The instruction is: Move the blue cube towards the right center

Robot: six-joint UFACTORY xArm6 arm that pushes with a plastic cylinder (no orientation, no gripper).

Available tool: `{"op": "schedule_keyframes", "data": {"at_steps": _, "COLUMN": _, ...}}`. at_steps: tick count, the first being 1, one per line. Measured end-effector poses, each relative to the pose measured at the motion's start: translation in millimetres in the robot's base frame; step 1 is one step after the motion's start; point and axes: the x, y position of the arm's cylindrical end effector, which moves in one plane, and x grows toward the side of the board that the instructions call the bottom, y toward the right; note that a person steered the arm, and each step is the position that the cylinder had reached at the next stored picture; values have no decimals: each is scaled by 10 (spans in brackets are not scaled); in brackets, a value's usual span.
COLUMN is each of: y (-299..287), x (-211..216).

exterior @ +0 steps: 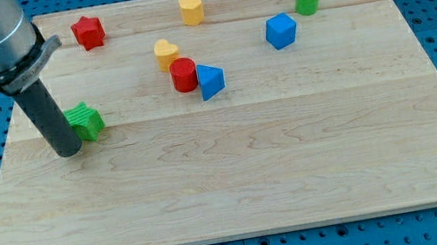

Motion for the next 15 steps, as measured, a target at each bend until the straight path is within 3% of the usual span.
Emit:
{"op": "schedule_keyframes", "data": {"at_steps": 1, "y": 0, "x": -201}}
{"op": "schedule_keyframes", "data": {"at_steps": 3, "y": 167, "x": -163}}
{"op": "schedule_keyframes", "data": {"at_steps": 4, "y": 686, "x": 54}}
{"op": "schedule_keyframes", "data": {"at_steps": 7, "y": 1530, "x": 68}}
{"op": "schedule_keyframes", "data": {"at_steps": 9, "y": 2412, "x": 74}}
{"op": "schedule_keyframes", "data": {"at_steps": 10, "y": 2758, "x": -594}}
{"op": "schedule_keyframes", "data": {"at_steps": 11, "y": 2514, "x": -1303}}
{"op": "schedule_keyframes", "data": {"at_steps": 12, "y": 2662, "x": -1529}}
{"op": "schedule_keyframes", "data": {"at_steps": 13, "y": 2344, "x": -1734}}
{"op": "schedule_keyframes", "data": {"at_steps": 15, "y": 2612, "x": -1658}}
